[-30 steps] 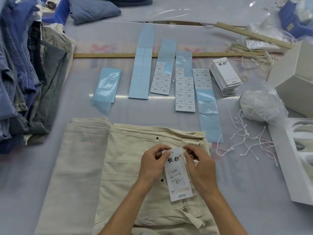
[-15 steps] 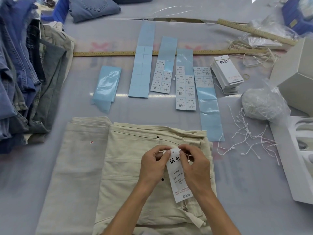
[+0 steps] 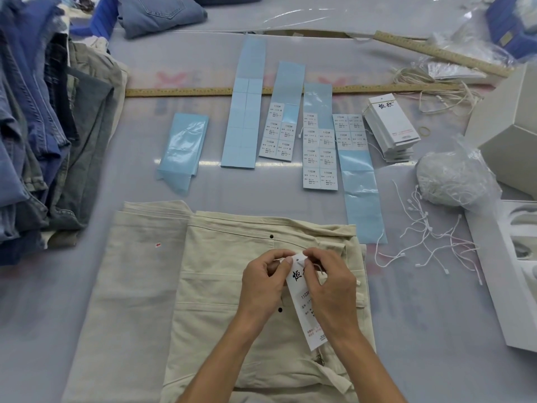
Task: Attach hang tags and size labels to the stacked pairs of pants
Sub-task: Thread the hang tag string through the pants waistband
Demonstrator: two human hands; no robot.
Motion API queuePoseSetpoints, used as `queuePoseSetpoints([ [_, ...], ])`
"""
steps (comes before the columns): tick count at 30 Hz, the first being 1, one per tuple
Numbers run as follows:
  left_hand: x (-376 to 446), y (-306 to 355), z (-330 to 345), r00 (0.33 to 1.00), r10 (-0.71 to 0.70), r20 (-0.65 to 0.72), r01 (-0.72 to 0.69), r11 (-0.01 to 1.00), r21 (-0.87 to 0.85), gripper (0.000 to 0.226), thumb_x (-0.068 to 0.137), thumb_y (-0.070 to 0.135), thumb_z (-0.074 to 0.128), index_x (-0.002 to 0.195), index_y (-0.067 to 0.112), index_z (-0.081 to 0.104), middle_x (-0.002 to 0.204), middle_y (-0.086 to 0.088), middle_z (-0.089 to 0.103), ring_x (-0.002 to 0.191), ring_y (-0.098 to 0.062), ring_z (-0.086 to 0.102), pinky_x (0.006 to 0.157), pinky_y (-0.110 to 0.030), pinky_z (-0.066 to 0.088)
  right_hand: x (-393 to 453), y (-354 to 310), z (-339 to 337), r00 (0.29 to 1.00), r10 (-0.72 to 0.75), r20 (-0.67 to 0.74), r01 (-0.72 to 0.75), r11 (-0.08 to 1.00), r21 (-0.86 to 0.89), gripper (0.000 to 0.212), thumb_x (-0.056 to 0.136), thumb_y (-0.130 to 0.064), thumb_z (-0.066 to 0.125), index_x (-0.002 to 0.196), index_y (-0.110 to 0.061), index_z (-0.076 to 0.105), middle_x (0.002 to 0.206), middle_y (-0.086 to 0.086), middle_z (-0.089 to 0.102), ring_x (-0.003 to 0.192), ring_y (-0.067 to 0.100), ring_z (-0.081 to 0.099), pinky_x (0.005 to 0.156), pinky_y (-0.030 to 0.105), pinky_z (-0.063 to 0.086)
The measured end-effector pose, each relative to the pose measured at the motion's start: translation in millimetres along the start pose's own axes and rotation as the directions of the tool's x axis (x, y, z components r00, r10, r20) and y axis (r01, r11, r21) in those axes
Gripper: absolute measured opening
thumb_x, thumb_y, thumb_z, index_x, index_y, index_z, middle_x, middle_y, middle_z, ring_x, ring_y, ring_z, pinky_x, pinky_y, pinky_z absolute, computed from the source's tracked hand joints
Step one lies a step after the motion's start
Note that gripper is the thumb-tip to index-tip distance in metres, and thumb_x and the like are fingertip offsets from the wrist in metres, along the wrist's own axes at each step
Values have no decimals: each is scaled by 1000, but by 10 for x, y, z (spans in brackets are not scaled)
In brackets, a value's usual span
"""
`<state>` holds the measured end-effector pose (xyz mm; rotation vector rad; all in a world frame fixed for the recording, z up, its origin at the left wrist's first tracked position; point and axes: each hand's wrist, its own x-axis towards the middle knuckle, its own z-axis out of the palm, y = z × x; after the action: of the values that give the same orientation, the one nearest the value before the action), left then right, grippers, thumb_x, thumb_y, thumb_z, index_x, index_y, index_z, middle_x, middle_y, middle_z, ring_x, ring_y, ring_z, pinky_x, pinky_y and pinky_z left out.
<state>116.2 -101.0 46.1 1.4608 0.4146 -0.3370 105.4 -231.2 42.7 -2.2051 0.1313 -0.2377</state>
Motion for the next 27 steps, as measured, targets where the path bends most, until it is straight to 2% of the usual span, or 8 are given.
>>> queuePoseSetpoints([
  [5,-3,4,-9,1000,-9,-6,9,1000,-29,19,100,13,63,97,25,78,85,-7,78,82,-22,75,69,-31,62,7,-12,19,1000,-10,-3,10,999,-37,20,92,-1,67,106,-15,69,100,-9,64,93,12,65,80,28,55],
  [7,-2,4,-10,1000,-4,-9,4,999,-32,20,101,13,62,97,23,78,86,-5,78,84,-22,75,71,-32,62,4,-20,19,1000,-20,3,20,998,-51,19,92,0,67,106,-14,69,99,-7,64,92,14,65,80,30,56],
  [12,-21,23,-6,1000,-6,14,7,999,-49,29,106,19,50,99,17,79,91,-7,77,87,-24,74,74,-34,61,-35,-51,20,998,-26,52,27,999,-32,20,92,2,66,104,-14,70,99,-8,65,95,10,62,83,19,48],
  [15,-30,57,-51,995,-65,75,75,987,-140,34,105,19,46,100,14,79,95,-13,77,88,-28,75,70,-32,60,-56,-58,39,998,23,53,-24,1000,16,19,92,0,67,103,-15,71,99,-10,66,96,7,63,83,20,49],
  [19,-13,31,-106,989,-73,125,95,978,-185,25,94,0,60,99,13,81,98,-16,78,92,-30,76,73,-33,60,-90,-57,60,997,70,21,-71,995,65,23,89,1,69,97,-22,71,97,-16,67,95,6,64,80,17,48],
  [23,-18,-13,-108,993,-5,119,23,988,-155,10,88,10,77,95,15,82,95,-11,79,93,-26,77,75,-26,59,-131,-42,85,997,74,27,-75,996,39,23,90,-2,70,96,-25,70,95,-17,67,93,9,66,77,25,51],
  [27,21,-99,-124,1000,23,13,-23,1000,14,11,86,11,78,87,22,81,87,-3,79,86,-20,76,77,-35,60,-187,-46,99,998,47,52,-49,998,26,22,89,0,70,99,-20,70,96,-15,67,92,6,65,76,27,52],
])
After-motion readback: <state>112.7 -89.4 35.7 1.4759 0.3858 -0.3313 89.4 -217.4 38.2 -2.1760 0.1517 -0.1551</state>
